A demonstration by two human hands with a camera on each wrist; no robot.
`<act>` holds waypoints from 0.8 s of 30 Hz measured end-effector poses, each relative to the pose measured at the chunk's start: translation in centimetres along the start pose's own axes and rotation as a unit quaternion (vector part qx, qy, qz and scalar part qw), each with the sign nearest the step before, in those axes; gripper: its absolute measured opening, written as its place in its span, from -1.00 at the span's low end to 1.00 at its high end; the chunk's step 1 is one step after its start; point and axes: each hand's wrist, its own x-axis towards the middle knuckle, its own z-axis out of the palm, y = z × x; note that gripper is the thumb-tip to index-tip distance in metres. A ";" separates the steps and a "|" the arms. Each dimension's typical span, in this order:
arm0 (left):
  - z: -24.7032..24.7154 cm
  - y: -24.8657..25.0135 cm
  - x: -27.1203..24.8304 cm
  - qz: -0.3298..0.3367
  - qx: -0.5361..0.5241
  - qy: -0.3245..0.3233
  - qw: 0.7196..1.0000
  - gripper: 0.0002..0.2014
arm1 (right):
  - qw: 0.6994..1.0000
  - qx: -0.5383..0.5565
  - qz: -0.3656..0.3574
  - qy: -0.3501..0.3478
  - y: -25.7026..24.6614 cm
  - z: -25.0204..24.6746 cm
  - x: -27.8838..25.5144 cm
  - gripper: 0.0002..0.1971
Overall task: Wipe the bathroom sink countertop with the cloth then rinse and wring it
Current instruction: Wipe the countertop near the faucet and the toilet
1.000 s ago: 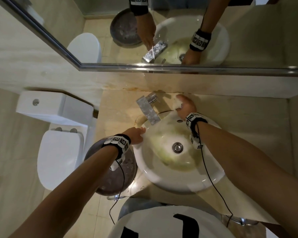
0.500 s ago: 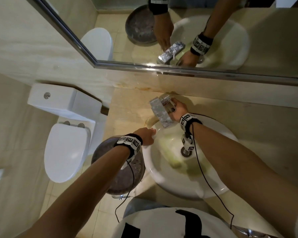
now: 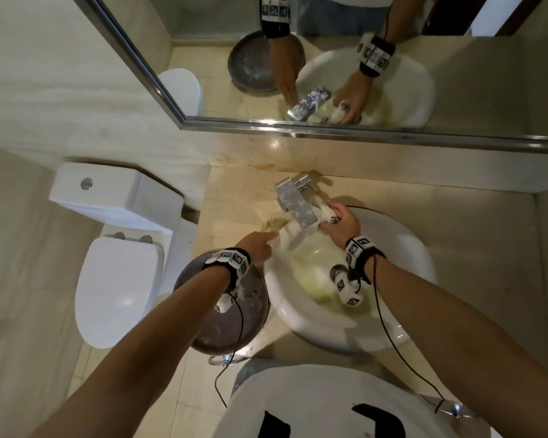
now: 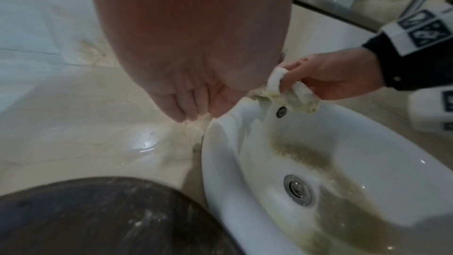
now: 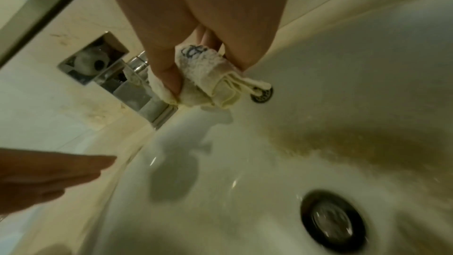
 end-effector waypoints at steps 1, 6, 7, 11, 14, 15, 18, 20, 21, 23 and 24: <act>0.0 -0.4 -0.3 -0.004 -0.004 0.023 1.000 -0.41 | 1.000 0.005 -0.001 0.013 0.6 0.1 -0.9 -0.30; 0.2 -3.5 -1.8 -0.011 -0.006 0.090 0.996 -0.42 | 0.998 -0.040 -0.010 -0.048 2.9 2.9 -5.4 -0.26; 0.4 -4.3 -2.1 -0.014 0.005 0.097 0.995 -0.44 | 0.995 -0.074 -0.021 -0.069 3.2 3.8 -6.3 -0.27; 1.3 -7.3 -3.1 -0.024 0.041 0.125 0.991 -0.50 | 0.976 -0.178 -0.081 -0.099 3.1 7.2 -9.0 -0.30; 2.1 -9.1 -3.8 -0.012 0.076 0.153 0.985 -0.68 | 0.970 -0.182 -0.140 -0.080 1.3 9.2 -9.1 -0.30; 2.3 -9.6 -4.0 -0.009 0.096 0.142 0.985 -0.74 | 0.967 -0.184 -0.159 -0.070 0.5 9.7 -8.9 -0.30; 2.9 -11.2 -4.5 -0.003 0.132 0.110 0.985 -0.77 | 0.963 -0.207 -0.169 -0.016 -2.1 11.0 -7.2 -0.35; 3.4 -12.1 -4.7 0.006 0.140 0.100 0.985 -0.75 | 0.959 -0.237 -0.153 0.018 -2.9 11.7 -6.0 -0.38; 3.7 -12.5 -4.7 0.008 0.141 0.094 0.986 -0.72 | 0.959 -0.246 -0.139 0.035 -3.1 12.0 -5.5 -0.38; 4.0 -13.1 -4.8 0.006 0.143 0.078 0.987 -0.67 | 0.958 -0.258 -0.108 0.061 -2.8 12.7 -4.5 -0.35; 4.1 -13.2 -4.8 0.008 0.148 0.071 0.986 -0.66 | 0.957 -0.265 -0.093 0.069 -2.6 13.0 -4.2 -0.32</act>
